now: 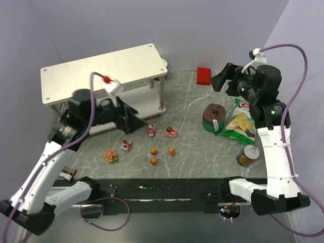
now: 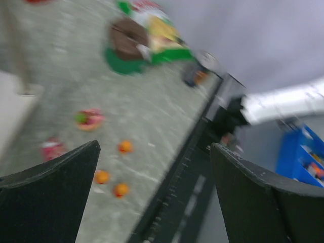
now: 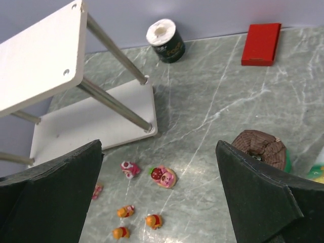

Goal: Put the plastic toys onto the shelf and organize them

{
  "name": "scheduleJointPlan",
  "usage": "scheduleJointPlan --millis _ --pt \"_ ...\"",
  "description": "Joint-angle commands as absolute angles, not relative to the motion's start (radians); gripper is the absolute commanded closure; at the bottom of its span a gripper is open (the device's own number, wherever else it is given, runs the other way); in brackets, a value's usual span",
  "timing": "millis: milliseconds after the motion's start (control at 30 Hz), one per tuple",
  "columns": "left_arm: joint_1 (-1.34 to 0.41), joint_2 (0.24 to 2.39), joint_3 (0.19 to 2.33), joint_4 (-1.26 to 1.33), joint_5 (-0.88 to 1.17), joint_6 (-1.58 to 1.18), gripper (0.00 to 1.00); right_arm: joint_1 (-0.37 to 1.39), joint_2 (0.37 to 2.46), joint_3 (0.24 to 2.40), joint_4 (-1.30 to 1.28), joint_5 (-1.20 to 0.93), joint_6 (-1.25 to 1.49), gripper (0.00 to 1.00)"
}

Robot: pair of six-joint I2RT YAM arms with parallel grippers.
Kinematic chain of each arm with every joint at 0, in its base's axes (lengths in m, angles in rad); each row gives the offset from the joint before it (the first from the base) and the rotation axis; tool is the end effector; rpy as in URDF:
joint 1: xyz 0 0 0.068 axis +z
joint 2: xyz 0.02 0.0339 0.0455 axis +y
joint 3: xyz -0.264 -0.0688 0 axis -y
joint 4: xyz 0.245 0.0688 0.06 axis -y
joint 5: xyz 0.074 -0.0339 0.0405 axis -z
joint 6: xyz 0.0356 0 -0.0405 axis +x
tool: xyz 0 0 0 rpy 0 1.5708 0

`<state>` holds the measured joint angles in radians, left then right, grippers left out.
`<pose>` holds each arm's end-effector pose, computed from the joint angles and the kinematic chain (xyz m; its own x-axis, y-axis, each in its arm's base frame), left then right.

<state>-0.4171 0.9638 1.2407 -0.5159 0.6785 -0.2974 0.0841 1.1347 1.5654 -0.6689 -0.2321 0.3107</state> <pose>0.1624 -0.0964 0.4310 -0.4627 -0.0445 -0.8854 0.7712 0.4724 -0.4268 0.2102 0.0259 0.4840 -0.3170 0.2719 -0.9086 -0.2180 0.9115 0.3488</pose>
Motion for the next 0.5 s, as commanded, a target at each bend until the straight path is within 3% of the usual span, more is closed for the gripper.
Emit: scheduleJointPlan --millis 0,300,467 --pt "-0.679 1.012 1.223 -0.451 0.440 -0.412 0.04 0.081 1.129 1.550 -0.660 -0.305 0.299 0.00" --pt "-1.064 1.023 1.068 -0.481 -0.383 -0.855 0.04 0.136 1.074 1.272 -0.591 -0.379 0.394 0.00" --pt "-1.150 0.983 1.023 -0.688 -0.736 -1.124 0.04 0.317 1.066 1.195 -0.566 -0.298 0.379 0.00"
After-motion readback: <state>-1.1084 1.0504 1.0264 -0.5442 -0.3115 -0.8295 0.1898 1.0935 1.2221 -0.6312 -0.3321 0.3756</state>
